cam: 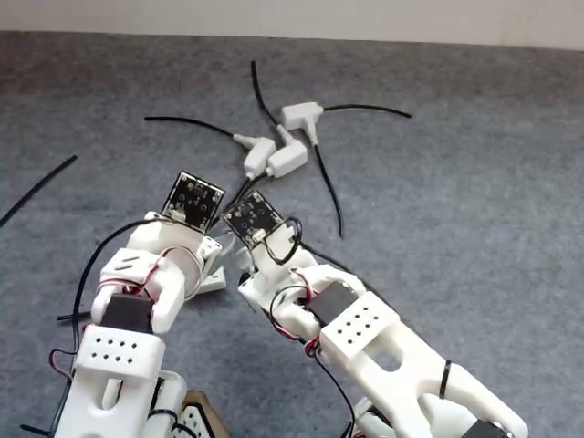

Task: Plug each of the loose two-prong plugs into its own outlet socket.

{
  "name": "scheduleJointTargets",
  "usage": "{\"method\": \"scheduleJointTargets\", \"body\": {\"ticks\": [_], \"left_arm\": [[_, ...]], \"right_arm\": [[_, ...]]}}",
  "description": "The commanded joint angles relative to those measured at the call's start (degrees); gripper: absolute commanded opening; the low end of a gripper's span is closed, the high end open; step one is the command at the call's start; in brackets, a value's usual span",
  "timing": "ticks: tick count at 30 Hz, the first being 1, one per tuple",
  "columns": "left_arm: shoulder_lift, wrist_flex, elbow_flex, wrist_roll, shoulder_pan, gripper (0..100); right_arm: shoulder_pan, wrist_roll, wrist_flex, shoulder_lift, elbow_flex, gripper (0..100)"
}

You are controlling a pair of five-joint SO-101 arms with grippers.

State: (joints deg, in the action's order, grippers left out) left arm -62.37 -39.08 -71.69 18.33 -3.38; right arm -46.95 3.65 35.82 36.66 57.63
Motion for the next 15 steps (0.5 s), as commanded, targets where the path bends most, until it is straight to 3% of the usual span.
{"method": "scheduleJointTargets", "body": {"ticks": [1, 7, 15], "left_arm": [[3.2, 0.7, 1.1, 0.0, -0.9, 29], [5.7, 2.8, 1.3, 0.0, -0.9, 29], [5.7, 2.8, 1.3, 0.0, -0.9, 29]], "right_arm": [[-0.7, 0.6, 3.2, 5.6, -6.6, 0.7], [-0.7, 2.1, 8.5, 14.3, -8.4, 0.7], [-0.7, 2.4, 8.6, 14.9, -8.3, 0.7]]}}
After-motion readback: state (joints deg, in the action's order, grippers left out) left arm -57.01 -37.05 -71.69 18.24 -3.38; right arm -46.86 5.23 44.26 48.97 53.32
